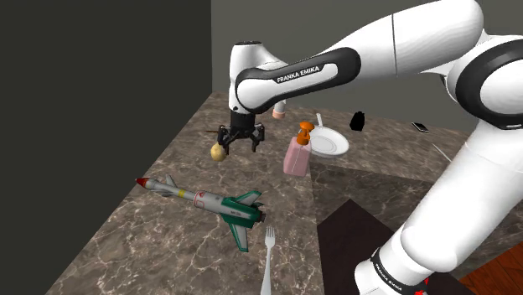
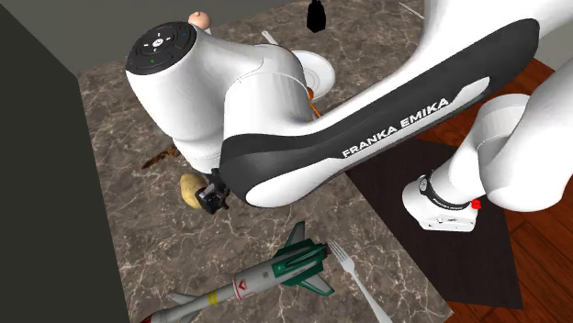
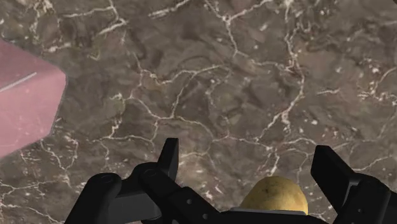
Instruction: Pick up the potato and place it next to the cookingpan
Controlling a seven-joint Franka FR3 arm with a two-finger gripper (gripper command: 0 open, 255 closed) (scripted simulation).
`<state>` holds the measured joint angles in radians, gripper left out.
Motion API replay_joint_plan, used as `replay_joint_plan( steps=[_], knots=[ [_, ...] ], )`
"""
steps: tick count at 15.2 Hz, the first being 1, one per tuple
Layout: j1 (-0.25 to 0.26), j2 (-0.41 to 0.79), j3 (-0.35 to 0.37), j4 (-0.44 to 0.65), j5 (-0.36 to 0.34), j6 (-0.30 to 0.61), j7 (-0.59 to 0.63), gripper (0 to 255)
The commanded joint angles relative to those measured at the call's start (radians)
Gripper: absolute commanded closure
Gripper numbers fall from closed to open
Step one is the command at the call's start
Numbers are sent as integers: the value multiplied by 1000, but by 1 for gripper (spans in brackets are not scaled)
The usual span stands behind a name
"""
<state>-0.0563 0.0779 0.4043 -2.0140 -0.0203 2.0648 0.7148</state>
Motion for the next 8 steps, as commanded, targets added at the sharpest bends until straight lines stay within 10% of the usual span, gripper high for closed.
replay_joint_plan(
  steps=[1,8],
  knots=[
    [12,86,-2,76,-52,8,80,0],
    [87,372,-60,382,-192,-20,287,0]
  ],
)
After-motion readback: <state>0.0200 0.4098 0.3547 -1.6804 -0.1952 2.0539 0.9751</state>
